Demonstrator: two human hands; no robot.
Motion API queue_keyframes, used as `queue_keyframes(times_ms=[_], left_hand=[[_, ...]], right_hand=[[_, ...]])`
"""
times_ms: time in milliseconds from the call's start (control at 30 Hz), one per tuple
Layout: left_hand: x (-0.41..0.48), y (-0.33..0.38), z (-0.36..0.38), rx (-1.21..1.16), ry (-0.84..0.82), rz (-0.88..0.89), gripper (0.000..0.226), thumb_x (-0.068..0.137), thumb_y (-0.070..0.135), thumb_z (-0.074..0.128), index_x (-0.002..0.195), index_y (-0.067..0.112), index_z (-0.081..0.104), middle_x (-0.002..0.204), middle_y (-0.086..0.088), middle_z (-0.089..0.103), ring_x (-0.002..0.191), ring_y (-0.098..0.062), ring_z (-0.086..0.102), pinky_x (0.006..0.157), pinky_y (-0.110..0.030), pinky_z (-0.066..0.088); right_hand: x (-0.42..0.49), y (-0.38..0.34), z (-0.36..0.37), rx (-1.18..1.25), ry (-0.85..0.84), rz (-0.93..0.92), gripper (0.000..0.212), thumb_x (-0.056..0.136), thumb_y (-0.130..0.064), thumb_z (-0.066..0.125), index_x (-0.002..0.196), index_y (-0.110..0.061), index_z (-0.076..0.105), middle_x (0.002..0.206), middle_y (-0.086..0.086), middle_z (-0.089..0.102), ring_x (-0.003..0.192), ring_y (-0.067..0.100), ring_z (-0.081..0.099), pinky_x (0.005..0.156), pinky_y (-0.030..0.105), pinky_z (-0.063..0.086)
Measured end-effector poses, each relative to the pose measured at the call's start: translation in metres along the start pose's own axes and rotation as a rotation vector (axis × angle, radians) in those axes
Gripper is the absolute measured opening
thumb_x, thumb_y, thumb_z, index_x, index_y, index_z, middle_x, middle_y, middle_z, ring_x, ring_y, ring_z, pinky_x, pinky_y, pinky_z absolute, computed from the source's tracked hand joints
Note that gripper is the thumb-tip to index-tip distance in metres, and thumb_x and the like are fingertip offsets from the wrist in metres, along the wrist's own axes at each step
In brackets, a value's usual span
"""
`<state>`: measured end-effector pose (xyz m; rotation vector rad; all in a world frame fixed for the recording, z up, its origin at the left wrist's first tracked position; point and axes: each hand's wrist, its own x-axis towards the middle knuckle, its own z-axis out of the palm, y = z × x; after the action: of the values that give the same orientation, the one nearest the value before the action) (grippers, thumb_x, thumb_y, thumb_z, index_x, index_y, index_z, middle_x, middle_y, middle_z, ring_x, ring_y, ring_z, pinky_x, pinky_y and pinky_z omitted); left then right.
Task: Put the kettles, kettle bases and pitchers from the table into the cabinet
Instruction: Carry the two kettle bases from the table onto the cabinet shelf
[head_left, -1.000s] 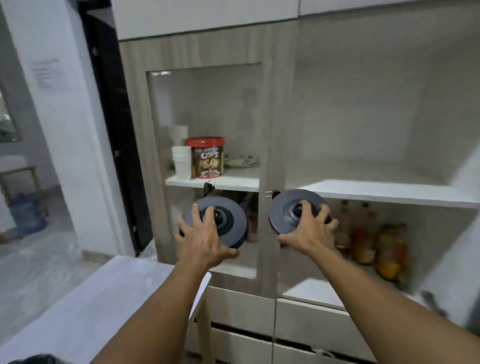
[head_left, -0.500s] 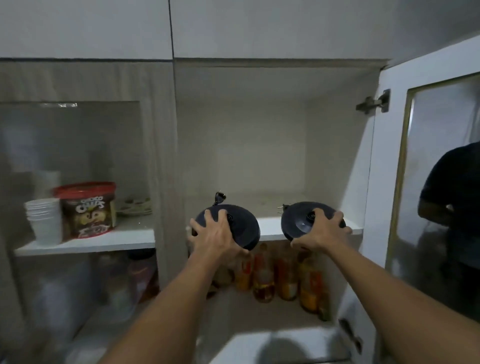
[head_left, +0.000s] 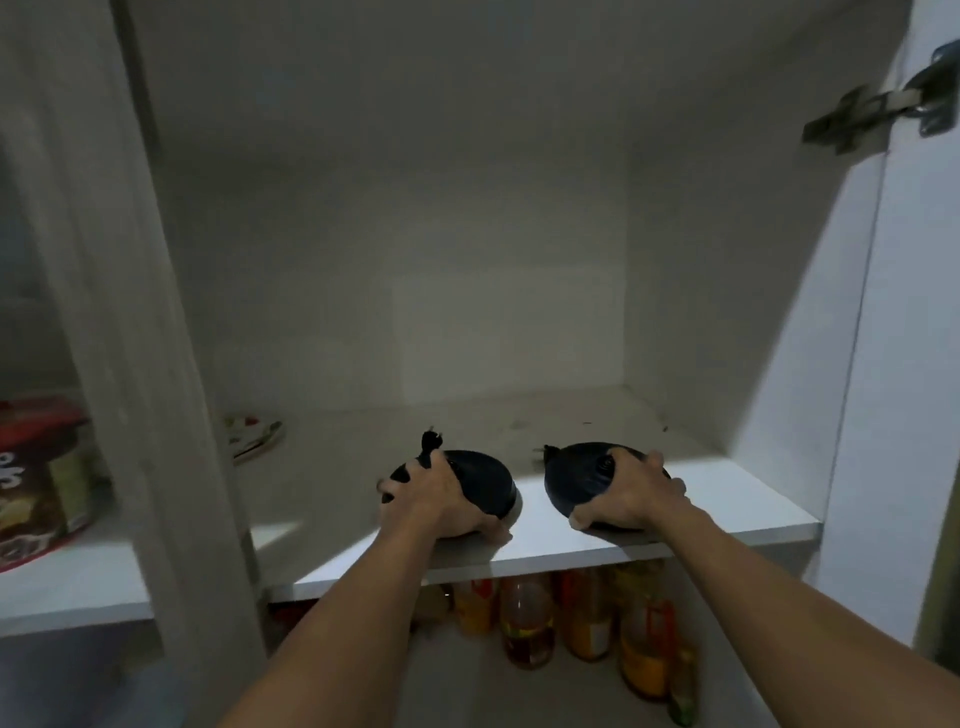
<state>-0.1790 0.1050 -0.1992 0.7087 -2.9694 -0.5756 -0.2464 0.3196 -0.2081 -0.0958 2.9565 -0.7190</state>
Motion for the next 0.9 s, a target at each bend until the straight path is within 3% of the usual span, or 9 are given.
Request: queue_keyframes(times_ms=[267,400,500,600,733,900], left_hand=[[0.078,0.005,0.019,-0.094,-0.036,0.058,0.131,0.043,0.08,0.069,0.15,0.028,0.013,0.15,-0.008,0.03,0.137,-0.04,0.027,0.109,-0.054,0.031],[0.075,0.004,0.02,-0.123,0.028,0.071,0.132,0.047,0.072,0.076,0.151,0.03,0.005,0.148,-0.011,0.026,0.136,-0.042,0.024,0.106,-0.058,0.031],[0.055,0.004,0.014,-0.089,0.09,0.039,0.124,0.052,0.068,0.077,0.15,0.027,0.012,0.146,-0.013,0.029,0.135,-0.039,0.029,0.103,-0.057,0.036],[0.026,-0.001,0.005,-0.061,0.18,0.041,0.102,0.062,0.067,0.072,0.142,0.021,0.028,0.142,-0.011,0.036,0.131,-0.036,0.037,0.1,-0.055,0.04],[-0.041,-0.02,-0.005,-0.069,0.295,-0.04,0.087,0.075,0.063,0.065,0.142,0.018,0.032,0.146,-0.011,0.036,0.136,-0.033,0.034,0.106,-0.062,0.031],[-0.158,-0.07,-0.005,-0.037,0.354,-0.239,0.085,0.082,0.058,0.061,0.147,0.015,0.027,0.154,-0.011,0.028,0.142,-0.037,0.026,0.111,-0.067,0.018]], right_hand=[[0.064,-0.003,0.013,0.027,0.107,0.021,0.113,0.052,-0.073,0.068,0.149,-0.03,0.029,0.15,0.013,0.033,0.134,0.042,0.037,0.111,0.051,0.035],[0.061,-0.005,0.018,-0.016,0.144,0.026,0.11,0.059,-0.078,0.062,0.15,-0.029,0.025,0.153,0.014,0.031,0.137,0.044,0.033,0.112,0.053,0.034],[0.049,-0.011,0.011,-0.013,0.172,0.0,0.097,0.068,-0.074,0.062,0.147,-0.027,0.031,0.15,0.013,0.032,0.136,0.045,0.034,0.107,0.057,0.038],[0.03,-0.022,0.0,0.003,0.191,-0.074,0.085,0.078,-0.066,0.061,0.145,-0.022,0.034,0.146,0.014,0.036,0.132,0.044,0.038,0.104,0.055,0.041],[-0.02,-0.043,0.006,0.027,0.159,-0.247,0.076,0.089,-0.057,0.055,0.147,-0.015,0.032,0.151,0.017,0.032,0.134,0.046,0.036,0.107,0.055,0.039],[-0.111,-0.067,0.055,0.075,0.058,-0.463,0.061,0.091,-0.049,0.055,0.139,-0.013,0.042,0.145,0.017,0.042,0.128,0.042,0.046,0.102,0.051,0.044]])
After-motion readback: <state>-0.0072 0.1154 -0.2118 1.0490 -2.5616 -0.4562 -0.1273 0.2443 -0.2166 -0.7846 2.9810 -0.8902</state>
